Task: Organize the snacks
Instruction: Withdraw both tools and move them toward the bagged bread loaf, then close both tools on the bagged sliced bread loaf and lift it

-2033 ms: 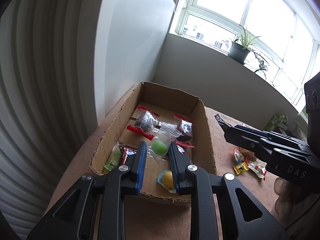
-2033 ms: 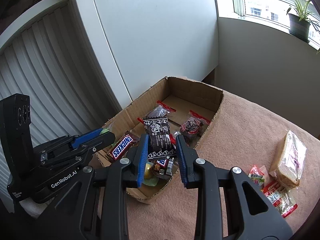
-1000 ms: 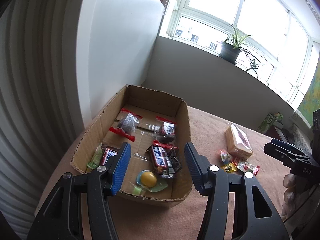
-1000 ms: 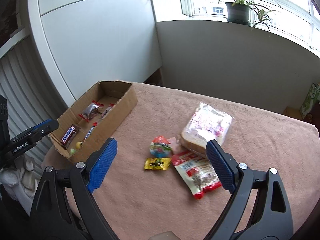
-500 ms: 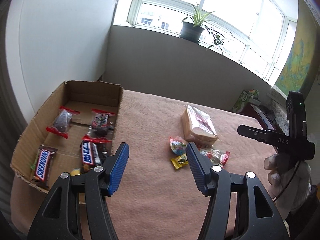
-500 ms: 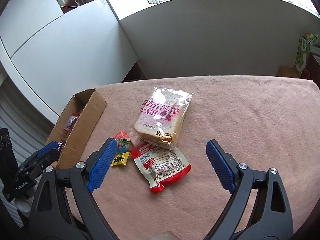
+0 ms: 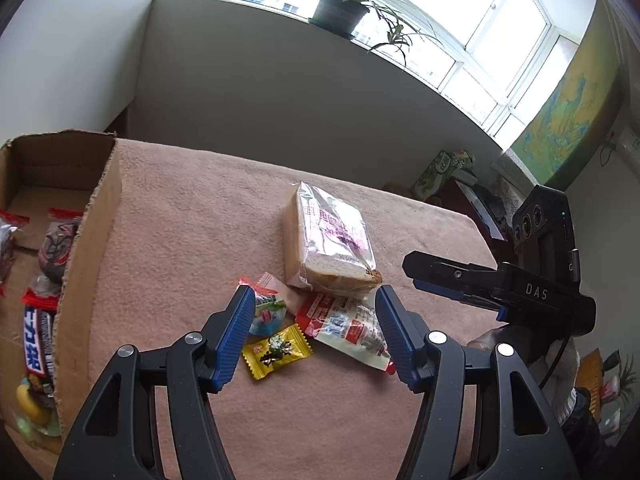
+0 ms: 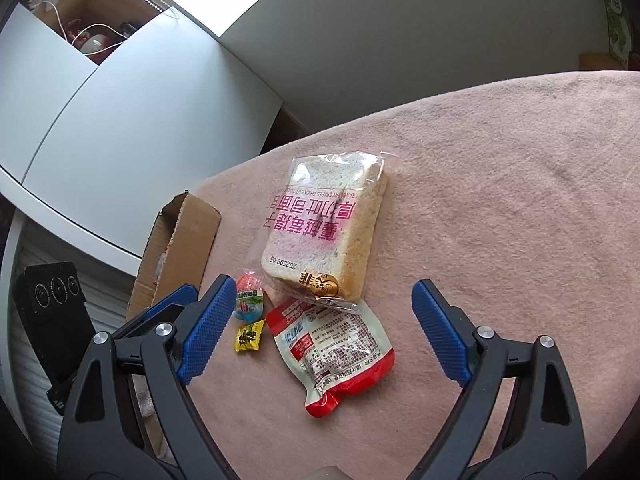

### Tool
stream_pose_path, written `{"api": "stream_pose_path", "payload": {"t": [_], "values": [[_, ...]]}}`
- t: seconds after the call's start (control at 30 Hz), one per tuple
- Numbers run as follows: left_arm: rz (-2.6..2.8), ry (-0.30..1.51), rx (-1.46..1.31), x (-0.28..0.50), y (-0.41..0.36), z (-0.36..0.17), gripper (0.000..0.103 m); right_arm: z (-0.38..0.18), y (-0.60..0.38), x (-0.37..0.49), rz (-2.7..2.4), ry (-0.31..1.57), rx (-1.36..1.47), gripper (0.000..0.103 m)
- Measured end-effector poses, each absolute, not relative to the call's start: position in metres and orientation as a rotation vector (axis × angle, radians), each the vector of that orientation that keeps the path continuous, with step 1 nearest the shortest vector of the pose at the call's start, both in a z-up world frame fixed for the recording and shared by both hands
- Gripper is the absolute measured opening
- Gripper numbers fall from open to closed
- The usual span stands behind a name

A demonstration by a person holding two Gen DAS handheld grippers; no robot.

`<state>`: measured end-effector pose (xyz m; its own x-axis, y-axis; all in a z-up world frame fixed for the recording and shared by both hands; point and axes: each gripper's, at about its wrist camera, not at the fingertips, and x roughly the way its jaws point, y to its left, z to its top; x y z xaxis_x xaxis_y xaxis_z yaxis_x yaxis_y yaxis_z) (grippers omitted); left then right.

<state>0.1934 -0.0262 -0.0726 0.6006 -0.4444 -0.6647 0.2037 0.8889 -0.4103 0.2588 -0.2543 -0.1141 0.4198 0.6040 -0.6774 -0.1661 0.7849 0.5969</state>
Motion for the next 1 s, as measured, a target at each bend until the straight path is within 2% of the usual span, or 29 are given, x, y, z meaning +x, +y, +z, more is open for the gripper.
{"api": "stream_pose_path", "payload": {"t": [0.1,0.2,0.3,0.43,0.53,0.6,0.7,1.0], "values": [[-0.401,0.873,-0.318,0.206,-0.03,-0.08,0.062,-0.12,-0.253,0.266,0.531,1.048,0.516,0.085],[-0.417,0.899,-0.333,0.217,-0.031,-0.089,0.062,-0.123,-0.25,0.271,0.542,1.054,0.531,0.084],[-0.417,0.914,-0.341,0.225,-0.035,-0.096,0.062,-0.127,-0.248,0.277,0.555,1.067,0.538,0.072],[-0.438,0.936,-0.363,0.234,-0.036,-0.103,0.062,-0.134,-0.247,0.285,0.548,1.082,0.548,0.07],[-0.444,0.95,-0.36,0.241,-0.041,-0.106,0.056,-0.14,-0.247,0.291,0.553,1.093,0.567,0.061],[-0.454,0.962,-0.351,0.244,-0.044,-0.109,0.046,-0.144,-0.248,0.294,0.554,1.1,0.57,0.059],[-0.467,0.973,-0.335,0.248,-0.052,-0.112,0.039,-0.147,-0.246,0.296,0.562,1.105,0.565,0.055],[-0.461,0.94,-0.249,0.242,-0.071,-0.101,0.038,-0.136,-0.243,0.29,0.56,1.08,0.503,0.052]]}}
